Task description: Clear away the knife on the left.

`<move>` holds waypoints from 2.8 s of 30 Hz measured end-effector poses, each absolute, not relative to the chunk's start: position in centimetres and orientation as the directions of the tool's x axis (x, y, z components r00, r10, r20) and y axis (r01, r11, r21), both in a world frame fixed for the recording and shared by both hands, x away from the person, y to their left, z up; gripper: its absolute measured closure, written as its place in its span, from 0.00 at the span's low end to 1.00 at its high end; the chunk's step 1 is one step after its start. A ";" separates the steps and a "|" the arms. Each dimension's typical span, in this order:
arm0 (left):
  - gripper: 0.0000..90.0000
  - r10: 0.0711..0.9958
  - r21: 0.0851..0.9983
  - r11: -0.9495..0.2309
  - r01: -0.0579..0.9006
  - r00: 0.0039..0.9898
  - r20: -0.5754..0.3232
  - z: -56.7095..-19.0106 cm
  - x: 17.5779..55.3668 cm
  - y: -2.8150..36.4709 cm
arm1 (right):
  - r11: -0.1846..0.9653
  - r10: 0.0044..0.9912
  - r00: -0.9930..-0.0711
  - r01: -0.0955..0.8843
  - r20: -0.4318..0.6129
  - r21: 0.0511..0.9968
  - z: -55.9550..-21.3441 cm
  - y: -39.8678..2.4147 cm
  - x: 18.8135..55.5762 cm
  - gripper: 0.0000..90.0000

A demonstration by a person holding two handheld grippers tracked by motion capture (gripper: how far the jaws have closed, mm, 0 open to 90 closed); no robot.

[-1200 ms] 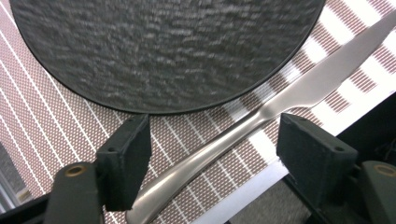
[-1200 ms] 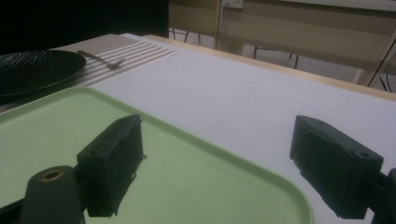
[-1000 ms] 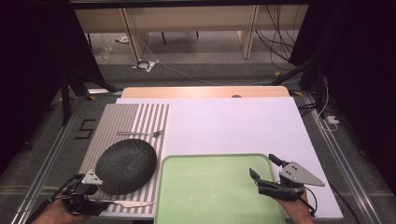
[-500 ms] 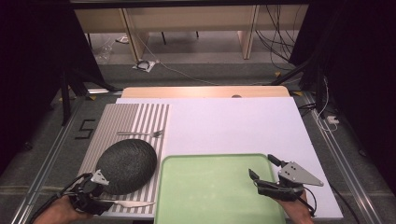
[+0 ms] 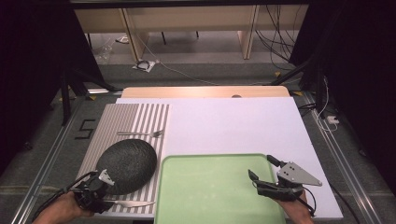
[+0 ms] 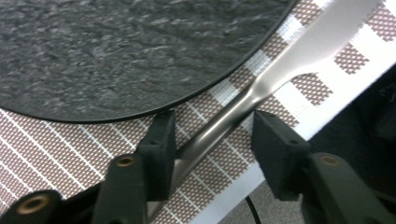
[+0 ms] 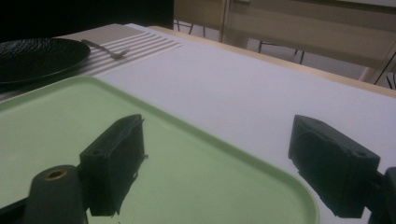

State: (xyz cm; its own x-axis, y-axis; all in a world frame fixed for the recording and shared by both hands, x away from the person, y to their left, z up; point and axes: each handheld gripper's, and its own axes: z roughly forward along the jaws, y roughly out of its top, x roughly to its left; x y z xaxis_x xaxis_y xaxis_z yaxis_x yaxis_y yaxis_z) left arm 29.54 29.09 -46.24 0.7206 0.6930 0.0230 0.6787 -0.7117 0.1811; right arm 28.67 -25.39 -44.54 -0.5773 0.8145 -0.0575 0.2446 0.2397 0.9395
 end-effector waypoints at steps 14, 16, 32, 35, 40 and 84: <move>0.75 0.622 0.145 -0.778 0.612 0.782 0.042 -46.1 29.2 28.1 | 0.270 0.805 -0.589 0.250 -0.076 0.930 -44.7 -25.1 28.7 0.22; 0.75 0.617 0.139 -0.783 0.607 0.786 0.042 -46.1 29.2 28.0 | 0.272 0.803 -0.591 0.252 -0.075 0.929 -44.7 -25.1 28.7 0.22; 0.77 0.549 0.127 -0.831 0.542 0.835 0.031 -46.1 29.7 27.4 | 0.291 0.797 -0.598 0.259 -0.084 0.921 -44.8 -25.0 28.7 0.22; 0.79 0.541 0.125 -0.837 0.533 0.841 0.034 -46.1 29.6 27.3 | 0.292 0.797 -0.598 0.260 -0.084 0.920 -44.8 -25.0 28.7 0.22; 0.80 0.523 0.121 -0.848 0.515 0.852 0.039 -46.1 29.5 27.2 | 0.298 0.795 -0.601 0.260 -0.087 0.918 -44.8 -24.9 28.7 0.22; 0.88 0.506 0.135 -0.858 0.495 0.861 0.060 -44.3 27.7 26.2 | 0.331 0.781 -0.615 0.259 -0.110 0.907 -45.0 -24.5 28.7 0.23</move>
State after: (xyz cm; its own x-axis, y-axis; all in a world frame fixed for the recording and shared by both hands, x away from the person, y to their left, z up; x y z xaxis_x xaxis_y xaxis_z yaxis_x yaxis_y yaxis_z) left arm 27.66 26.16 -44.25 0.8606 0.5058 0.0604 0.4950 -0.8583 0.1352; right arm 28.73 -24.52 -44.99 -0.6145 0.7813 -0.1096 0.2590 0.3310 0.9074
